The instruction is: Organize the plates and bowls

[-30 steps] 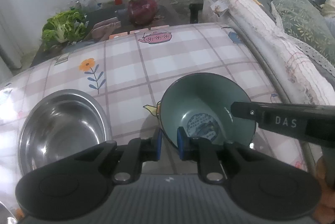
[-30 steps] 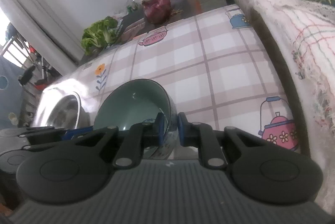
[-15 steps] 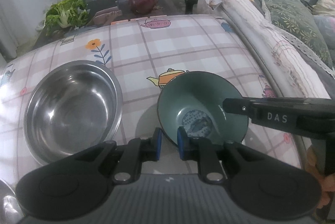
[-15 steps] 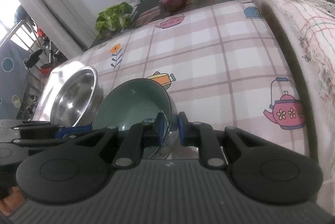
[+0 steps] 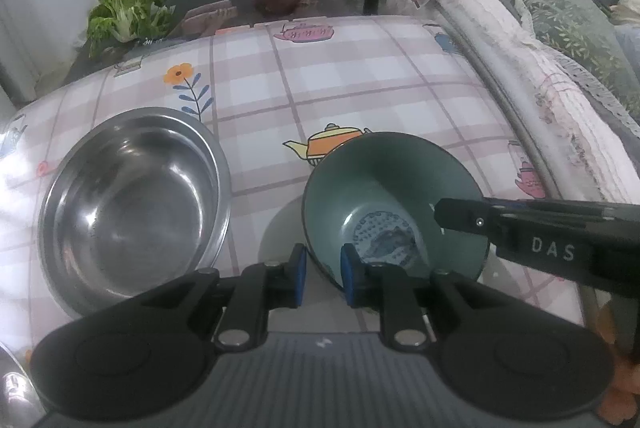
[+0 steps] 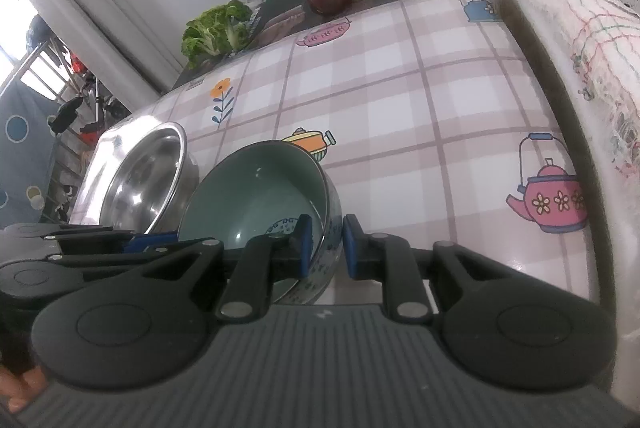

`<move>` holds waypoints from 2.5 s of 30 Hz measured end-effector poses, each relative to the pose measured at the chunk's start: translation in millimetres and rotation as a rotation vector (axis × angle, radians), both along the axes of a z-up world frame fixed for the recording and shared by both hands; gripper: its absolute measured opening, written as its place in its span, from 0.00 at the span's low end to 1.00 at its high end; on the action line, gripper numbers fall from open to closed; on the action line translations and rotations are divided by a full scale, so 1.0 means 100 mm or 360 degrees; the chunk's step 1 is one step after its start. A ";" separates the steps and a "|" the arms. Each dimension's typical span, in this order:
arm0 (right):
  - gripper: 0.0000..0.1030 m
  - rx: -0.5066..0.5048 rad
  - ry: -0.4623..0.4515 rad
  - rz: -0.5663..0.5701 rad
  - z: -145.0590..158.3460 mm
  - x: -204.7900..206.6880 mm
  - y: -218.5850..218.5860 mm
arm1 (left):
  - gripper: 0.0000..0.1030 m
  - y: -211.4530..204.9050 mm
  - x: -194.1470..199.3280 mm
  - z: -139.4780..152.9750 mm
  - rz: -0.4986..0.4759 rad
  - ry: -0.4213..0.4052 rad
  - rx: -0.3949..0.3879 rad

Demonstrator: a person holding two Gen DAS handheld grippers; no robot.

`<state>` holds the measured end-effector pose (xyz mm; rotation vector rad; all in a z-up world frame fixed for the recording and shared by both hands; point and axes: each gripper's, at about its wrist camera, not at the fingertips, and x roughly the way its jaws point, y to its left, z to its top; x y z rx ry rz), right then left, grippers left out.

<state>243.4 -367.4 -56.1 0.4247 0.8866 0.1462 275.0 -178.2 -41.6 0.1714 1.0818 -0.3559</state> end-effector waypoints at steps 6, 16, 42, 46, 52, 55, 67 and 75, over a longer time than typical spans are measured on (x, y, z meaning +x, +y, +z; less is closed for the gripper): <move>0.18 0.0009 0.0016 -0.0006 -0.03 0.01 0.01 | 0.19 -0.02 0.02 -0.03 0.0012 0.0015 0.0003; 0.20 -0.0008 0.0022 -0.0005 -0.03 0.03 0.04 | 0.19 -0.02 0.02 -0.02 0.0010 0.0014 -0.0002; 0.22 -0.0056 0.0001 -0.0012 0.02 0.08 0.06 | 0.23 -0.08 -0.04 0.05 -0.0024 -0.0023 0.0002; 0.22 -0.0062 -0.0010 -0.0034 0.04 0.08 0.00 | 0.24 -0.12 -0.07 0.05 -0.0050 -0.0025 -0.0008; 0.22 -0.0032 -0.0031 -0.0048 0.03 0.05 -0.06 | 0.25 -0.12 -0.08 0.03 -0.0065 -0.0022 -0.0021; 0.22 -0.0022 -0.0032 -0.0046 0.02 0.03 -0.07 | 0.26 -0.12 -0.06 0.01 -0.0059 -0.0007 -0.0029; 0.22 0.0031 0.0012 -0.0035 -0.08 0.01 -0.08 | 0.27 -0.15 -0.03 -0.04 -0.0043 0.0015 -0.0014; 0.22 0.0016 0.0007 -0.0030 -0.08 0.02 -0.07 | 0.27 -0.16 -0.03 -0.04 -0.0038 0.0024 -0.0007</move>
